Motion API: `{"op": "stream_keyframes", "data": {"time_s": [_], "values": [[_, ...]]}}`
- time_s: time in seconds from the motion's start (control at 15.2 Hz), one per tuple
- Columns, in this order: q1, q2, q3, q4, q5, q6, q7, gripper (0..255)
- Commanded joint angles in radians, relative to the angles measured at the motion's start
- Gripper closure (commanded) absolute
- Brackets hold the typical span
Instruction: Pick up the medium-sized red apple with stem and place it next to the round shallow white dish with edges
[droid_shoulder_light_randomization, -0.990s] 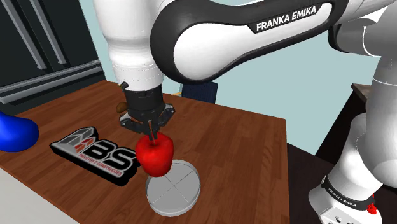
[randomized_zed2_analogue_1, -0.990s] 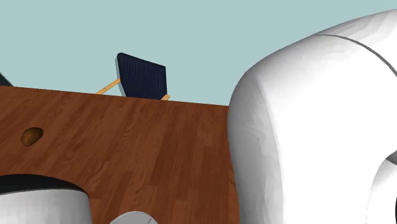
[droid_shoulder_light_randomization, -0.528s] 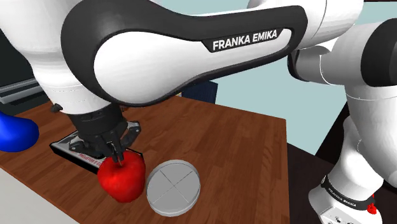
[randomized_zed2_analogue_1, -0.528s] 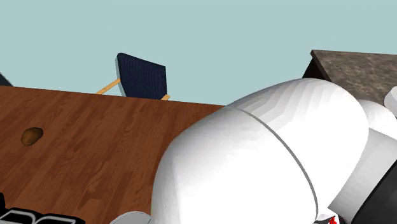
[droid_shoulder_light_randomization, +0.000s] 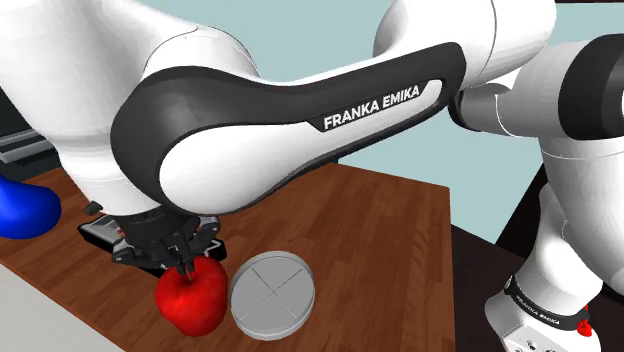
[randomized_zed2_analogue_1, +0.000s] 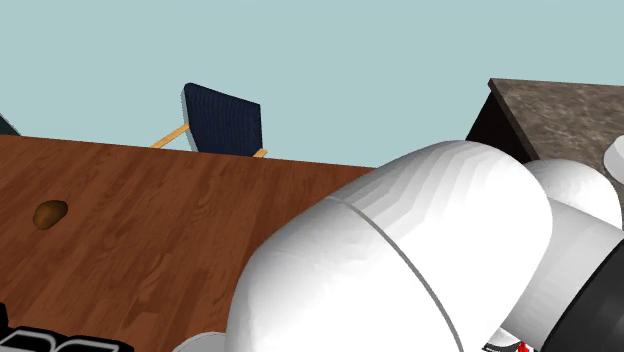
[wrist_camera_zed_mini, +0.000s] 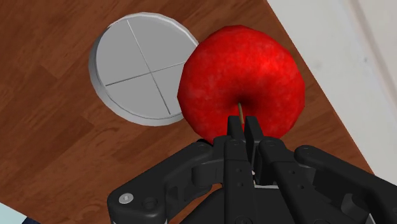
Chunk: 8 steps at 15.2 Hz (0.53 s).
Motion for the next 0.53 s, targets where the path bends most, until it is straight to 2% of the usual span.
{"op": "stream_keyframes", "data": {"time_s": [0.0, 0.46], "values": [[-0.005, 0.0, -0.001, -0.026, -0.001, 0.025, 0.006, 255], [-0.022, 0.005, -0.005, -0.115, -0.011, 0.112, 0.029, 255]]}}
